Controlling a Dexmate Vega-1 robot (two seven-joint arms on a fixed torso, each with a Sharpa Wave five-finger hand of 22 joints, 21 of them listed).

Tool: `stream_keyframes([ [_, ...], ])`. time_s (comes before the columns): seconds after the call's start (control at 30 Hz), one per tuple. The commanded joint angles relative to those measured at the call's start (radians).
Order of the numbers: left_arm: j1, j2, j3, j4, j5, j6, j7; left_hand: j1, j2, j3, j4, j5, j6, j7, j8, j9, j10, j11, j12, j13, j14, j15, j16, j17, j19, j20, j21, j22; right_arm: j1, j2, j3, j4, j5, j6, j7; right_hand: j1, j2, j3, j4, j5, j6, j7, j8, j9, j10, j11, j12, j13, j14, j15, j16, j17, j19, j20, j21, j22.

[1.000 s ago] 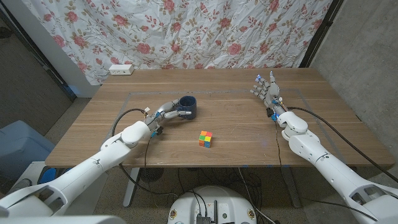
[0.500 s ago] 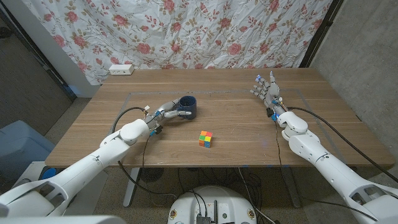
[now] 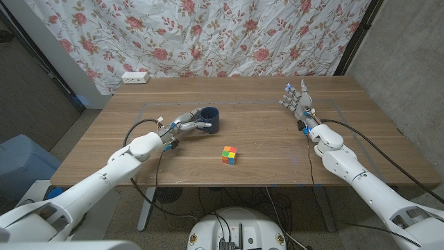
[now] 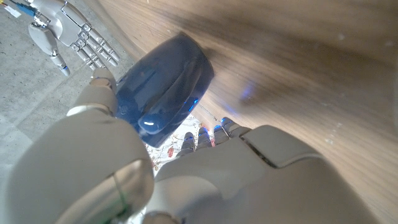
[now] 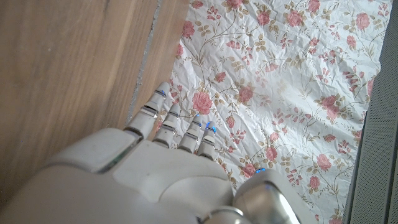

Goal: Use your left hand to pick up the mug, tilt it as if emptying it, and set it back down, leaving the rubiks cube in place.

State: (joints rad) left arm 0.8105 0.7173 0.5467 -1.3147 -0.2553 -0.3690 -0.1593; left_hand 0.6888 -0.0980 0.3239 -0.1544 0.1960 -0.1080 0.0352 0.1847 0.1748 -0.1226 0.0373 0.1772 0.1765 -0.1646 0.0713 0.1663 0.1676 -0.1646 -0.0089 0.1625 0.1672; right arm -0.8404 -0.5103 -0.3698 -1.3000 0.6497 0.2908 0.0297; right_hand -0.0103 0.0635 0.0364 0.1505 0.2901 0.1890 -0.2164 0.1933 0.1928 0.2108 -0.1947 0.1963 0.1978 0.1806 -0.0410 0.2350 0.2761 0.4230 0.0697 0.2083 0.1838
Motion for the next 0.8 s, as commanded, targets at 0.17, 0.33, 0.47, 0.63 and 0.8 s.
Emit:
stream_keyframes([
  [0.17, 0.045, 0.016, -0.058, -0.024, -0.081, -0.024, 0.006, -0.032, 0.003, -0.007, 0.009, -0.005, -0.019, -0.002, -0.004, 0.001, -0.025, -0.011, 0.002, 0.001, -0.035, -0.005, 0.003, 0.003, -0.069, 0.009, 0.000, 0.000, 0.000, 0.000, 0.000, 0.000, 0.000, 0.000, 0.000, 0.008, 0.022, 0.003, 0.007, 0.004, -0.002, -0.006, 0.004, 0.002, 0.009, 0.001, 0.005, 0.004, 0.006, -0.049, 0.002, 0.002, 0.004, 0.001, 0.006, 0.005],
  [0.33, 0.055, 0.008, -0.077, -0.031, -0.120, -0.024, 0.006, -0.041, 0.004, -0.008, 0.012, -0.006, -0.019, -0.002, -0.003, 0.001, -0.031, -0.012, 0.002, 0.000, -0.040, -0.006, 0.004, 0.003, -0.081, 0.008, 0.001, 0.001, 0.000, 0.000, 0.000, 0.000, 0.000, 0.000, 0.000, 0.008, 0.022, 0.003, 0.007, 0.004, -0.002, -0.006, 0.004, 0.002, 0.008, 0.002, 0.005, 0.004, 0.006, -0.049, 0.002, 0.002, 0.003, 0.001, 0.006, 0.005],
  [0.47, 0.056, 0.000, -0.091, -0.025, -0.152, -0.026, -0.001, -0.049, 0.006, -0.009, 0.014, -0.007, -0.017, -0.001, -0.002, 0.001, -0.034, -0.013, 0.002, 0.000, -0.042, -0.007, 0.005, 0.003, -0.087, 0.011, 0.003, 0.001, 0.000, 0.000, 0.000, 0.000, 0.000, 0.000, 0.000, 0.008, 0.022, 0.003, 0.007, 0.004, -0.002, -0.006, 0.004, 0.002, 0.008, 0.003, 0.005, 0.004, 0.007, -0.048, 0.002, 0.002, 0.003, 0.001, 0.006, 0.005],
  [0.63, 0.054, -0.009, -0.108, -0.016, -0.175, -0.012, 0.014, -0.064, 0.016, -0.009, 0.021, -0.008, -0.004, 0.001, 0.002, 0.001, -0.031, -0.014, 0.006, 0.000, -0.035, -0.008, 0.010, 0.003, -0.075, 0.010, 0.013, 0.001, 0.000, 0.000, 0.000, 0.000, 0.000, 0.000, 0.000, 0.008, 0.022, 0.003, 0.007, 0.004, -0.002, -0.006, 0.004, 0.002, 0.008, 0.002, 0.005, 0.004, 0.007, -0.050, 0.002, 0.002, 0.004, 0.000, 0.006, 0.005],
  [0.8, 0.049, -0.032, -0.120, 0.014, -0.206, -0.013, 0.018, -0.080, 0.029, -0.007, 0.025, -0.009, 0.006, 0.005, 0.005, 0.000, -0.016, -0.013, 0.013, -0.001, -0.018, -0.019, 0.016, 0.003, -0.052, 0.004, 0.024, 0.001, 0.000, 0.000, 0.000, 0.000, 0.000, 0.000, 0.000, 0.008, 0.022, 0.003, 0.007, 0.004, -0.001, -0.006, 0.004, 0.002, 0.009, 0.003, 0.005, 0.004, 0.007, -0.049, 0.002, 0.002, 0.004, 0.000, 0.006, 0.005],
])
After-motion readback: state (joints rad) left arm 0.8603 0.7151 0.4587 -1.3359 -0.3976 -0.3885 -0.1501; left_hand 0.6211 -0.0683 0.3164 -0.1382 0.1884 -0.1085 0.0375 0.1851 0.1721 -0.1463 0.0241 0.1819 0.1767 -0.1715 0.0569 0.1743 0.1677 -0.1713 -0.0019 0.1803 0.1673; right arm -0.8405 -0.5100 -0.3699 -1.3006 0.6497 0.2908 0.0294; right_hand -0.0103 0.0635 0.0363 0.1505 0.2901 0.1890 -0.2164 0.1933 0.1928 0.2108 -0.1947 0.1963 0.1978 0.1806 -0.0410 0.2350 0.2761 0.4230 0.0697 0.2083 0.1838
